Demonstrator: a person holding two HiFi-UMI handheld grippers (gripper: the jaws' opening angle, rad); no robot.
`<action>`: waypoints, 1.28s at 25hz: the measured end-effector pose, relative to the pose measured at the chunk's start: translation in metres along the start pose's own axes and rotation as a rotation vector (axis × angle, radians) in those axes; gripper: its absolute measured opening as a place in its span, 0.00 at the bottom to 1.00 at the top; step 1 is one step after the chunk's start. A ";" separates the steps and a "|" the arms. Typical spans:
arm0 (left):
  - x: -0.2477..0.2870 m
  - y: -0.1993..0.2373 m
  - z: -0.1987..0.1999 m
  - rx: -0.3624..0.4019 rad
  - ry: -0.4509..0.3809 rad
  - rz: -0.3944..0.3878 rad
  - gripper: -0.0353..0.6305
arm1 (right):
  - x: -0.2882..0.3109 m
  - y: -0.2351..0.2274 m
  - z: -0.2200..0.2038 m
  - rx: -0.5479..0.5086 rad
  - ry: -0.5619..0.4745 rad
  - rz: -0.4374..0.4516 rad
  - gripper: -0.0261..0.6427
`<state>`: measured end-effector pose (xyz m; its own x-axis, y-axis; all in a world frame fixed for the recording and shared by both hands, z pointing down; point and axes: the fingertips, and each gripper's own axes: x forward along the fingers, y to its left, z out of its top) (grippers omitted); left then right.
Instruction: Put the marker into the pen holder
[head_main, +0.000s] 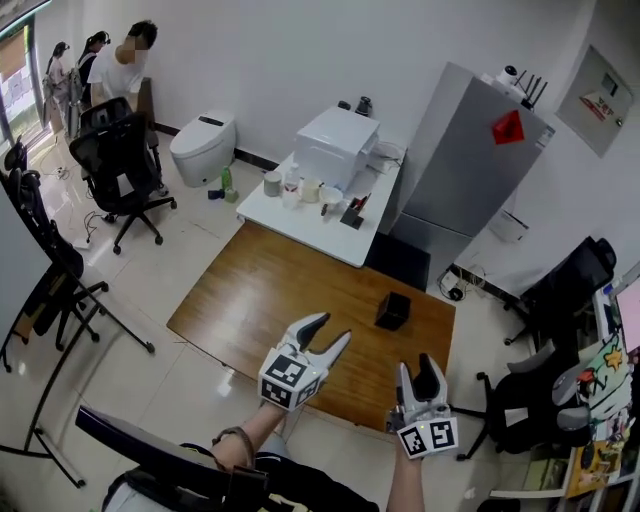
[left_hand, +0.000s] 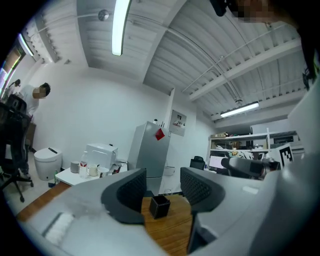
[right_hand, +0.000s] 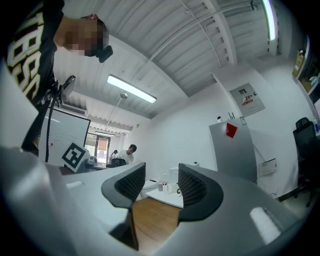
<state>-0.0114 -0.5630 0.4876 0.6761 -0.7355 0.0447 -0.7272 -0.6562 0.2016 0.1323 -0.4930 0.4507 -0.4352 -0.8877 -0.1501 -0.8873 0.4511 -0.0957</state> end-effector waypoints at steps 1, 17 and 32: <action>-0.004 -0.015 0.000 0.011 -0.003 0.000 0.37 | -0.020 -0.002 0.003 -0.010 -0.005 -0.011 0.34; -0.137 -0.246 -0.057 0.080 0.049 0.028 0.37 | -0.279 0.019 0.006 0.181 -0.016 -0.054 0.49; -0.192 -0.209 -0.039 0.096 0.008 0.004 0.37 | -0.228 0.109 0.008 0.051 0.054 -0.093 0.47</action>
<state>0.0150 -0.2781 0.4747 0.6735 -0.7372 0.0538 -0.7380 -0.6663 0.1070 0.1355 -0.2409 0.4670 -0.3602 -0.9289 -0.0854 -0.9158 0.3696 -0.1570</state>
